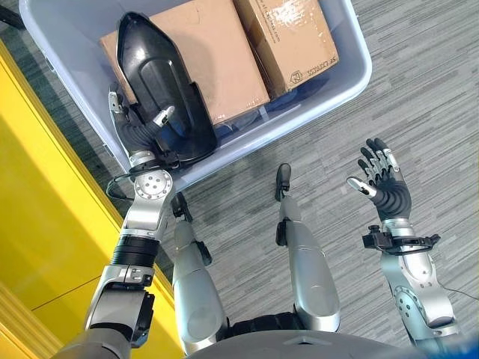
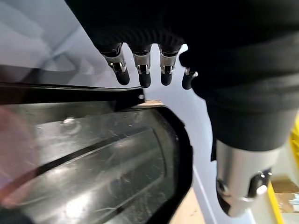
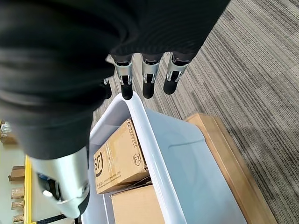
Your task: Move parts from the plastic box to the shelf.
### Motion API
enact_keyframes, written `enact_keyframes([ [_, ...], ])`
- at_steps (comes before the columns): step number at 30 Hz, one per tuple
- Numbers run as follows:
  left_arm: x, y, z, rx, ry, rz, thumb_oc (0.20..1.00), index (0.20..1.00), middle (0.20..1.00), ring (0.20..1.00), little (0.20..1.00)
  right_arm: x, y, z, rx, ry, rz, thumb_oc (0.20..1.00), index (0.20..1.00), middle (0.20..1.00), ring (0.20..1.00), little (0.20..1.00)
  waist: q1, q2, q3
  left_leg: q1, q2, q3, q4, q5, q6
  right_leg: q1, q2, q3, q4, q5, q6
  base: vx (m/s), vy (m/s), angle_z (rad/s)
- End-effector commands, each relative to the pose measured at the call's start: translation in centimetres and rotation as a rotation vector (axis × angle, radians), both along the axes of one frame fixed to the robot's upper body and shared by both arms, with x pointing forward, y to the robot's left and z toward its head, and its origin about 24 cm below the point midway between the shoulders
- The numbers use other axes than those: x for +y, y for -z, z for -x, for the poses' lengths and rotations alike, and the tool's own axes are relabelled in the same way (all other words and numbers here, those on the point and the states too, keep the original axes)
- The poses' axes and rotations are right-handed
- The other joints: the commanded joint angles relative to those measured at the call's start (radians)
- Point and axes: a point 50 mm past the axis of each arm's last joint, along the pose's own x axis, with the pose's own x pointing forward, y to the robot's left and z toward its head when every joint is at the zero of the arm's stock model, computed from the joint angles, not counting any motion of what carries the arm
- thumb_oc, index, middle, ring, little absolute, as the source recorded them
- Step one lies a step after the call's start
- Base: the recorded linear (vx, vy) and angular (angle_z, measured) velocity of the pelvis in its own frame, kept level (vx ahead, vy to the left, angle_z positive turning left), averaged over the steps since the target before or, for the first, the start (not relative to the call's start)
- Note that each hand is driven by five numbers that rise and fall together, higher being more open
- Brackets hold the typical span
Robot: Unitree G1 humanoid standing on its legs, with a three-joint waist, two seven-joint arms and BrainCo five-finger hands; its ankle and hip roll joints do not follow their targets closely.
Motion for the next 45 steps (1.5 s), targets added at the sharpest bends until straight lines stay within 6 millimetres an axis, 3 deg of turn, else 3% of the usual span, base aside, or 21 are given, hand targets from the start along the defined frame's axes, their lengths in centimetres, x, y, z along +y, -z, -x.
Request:
enact_keyframes([
  [1, 2.2, -2.5, -0.4, -0.068, -0.086, -0.064, 1.000, 1.000, 1.000, 1.000, 1.000, -1.0, -2.4, -0.4, -0.129, 0.022, 0.004, 1.000, 1.000, 1.000, 1.000, 1.000, -0.022, -0.045, -0.015, -0.019, 0.010, -0.002, 0.061, -0.037, 0.026, 0.054, -0.097, 0.014, 0.072, -0.144, 0.069, 0.00, 0.000, 0.00],
  [10, 2.1, -1.3, -1.2, -0.013, -0.093, 0.007, 1.000, 1.000, 1.000, 1.000, 1.000, -0.7, -2.4, -0.3, -0.130, 0.013, -0.001, 1.000, 1.000, 1.000, 1.000, 1.000, -0.030, -0.054, -0.015, -0.042, 0.010, -0.003, 0.076, -0.041, 0.028, 0.037, -0.093, 0.014, 0.079, -0.144, 0.067, 0.00, -0.001, 0.03],
  [17, 1.7, 1.1, -1.3, 0.012, -0.072, 0.225, 1.000, 1.000, 1.000, 1.000, 1.000, -0.4, -2.3, 0.0, -0.116, 0.007, -0.020, 1.000, 1.000, 1.000, 1.000, 1.000, -0.034, -0.062, -0.015, -0.067, 0.010, -0.010, 0.085, -0.043, 0.030, 0.021, -0.091, 0.012, 0.083, -0.145, 0.066, 0.00, 0.000, 0.00],
  [31, 0.2, 4.0, -1.8, 0.138, -0.030, 0.290, 1.000, 1.000, 1.000, 1.000, 1.000, -0.1, -2.3, 0.2, -0.110, 0.004, -0.023, 1.000, 1.000, 1.000, 1.000, 1.000, -0.040, -0.071, -0.015, -0.097, 0.006, -0.011, 0.102, -0.051, 0.036, -0.005, -0.090, 0.011, 0.098, -0.153, 0.064, 0.00, 0.000, 0.01],
  [32, 0.1, 4.2, -1.9, 0.148, -0.024, 0.296, 0.925, 0.925, 0.925, 0.925, 0.925, -0.1, -2.3, 0.2, -0.111, 0.004, -0.023, 1.000, 1.000, 1.000, 1.000, 1.000, -0.040, -0.071, -0.015, -0.100, 0.006, -0.012, 0.105, -0.052, 0.036, -0.009, -0.090, 0.010, 0.100, -0.154, 0.064, 0.00, 0.000, 0.00],
  [33, 0.0, 4.5, -1.9, 0.165, -0.021, 0.301, 0.476, 0.476, 0.476, 0.476, 0.476, -0.1, -2.3, 0.2, -0.109, 0.004, -0.023, 1.000, 1.000, 1.000, 1.000, 1.000, -0.041, -0.071, -0.015, -0.105, 0.006, -0.012, 0.110, -0.054, 0.037, -0.012, -0.090, 0.012, 0.103, -0.155, 0.063, 0.00, 0.000, 0.00],
  [34, -0.2, 5.0, -2.0, 0.189, -0.018, 0.301, 0.200, 0.200, 0.200, 0.200, 0.200, -0.1, -2.3, 0.2, -0.107, 0.004, -0.022, 1.000, 1.000, 1.000, 1.000, 1.000, -0.042, -0.072, -0.015, -0.109, 0.005, -0.012, 0.115, -0.056, 0.038, -0.016, -0.091, 0.012, 0.106, -0.155, 0.062, 0.00, 0.000, 0.00],
  [45, -0.5, 5.7, -2.1, 0.235, -0.004, 0.287, 0.200, 0.200, 0.200, 0.200, 0.200, -0.4, -2.4, 0.3, -0.112, 0.018, -0.007, 1.000, 1.000, 1.000, 1.000, 1.000, -0.044, -0.067, -0.015, -0.124, -0.002, -0.015, 0.133, -0.068, 0.042, -0.027, -0.092, 0.018, 0.109, -0.152, 0.062, 0.00, 0.000, 0.00],
])
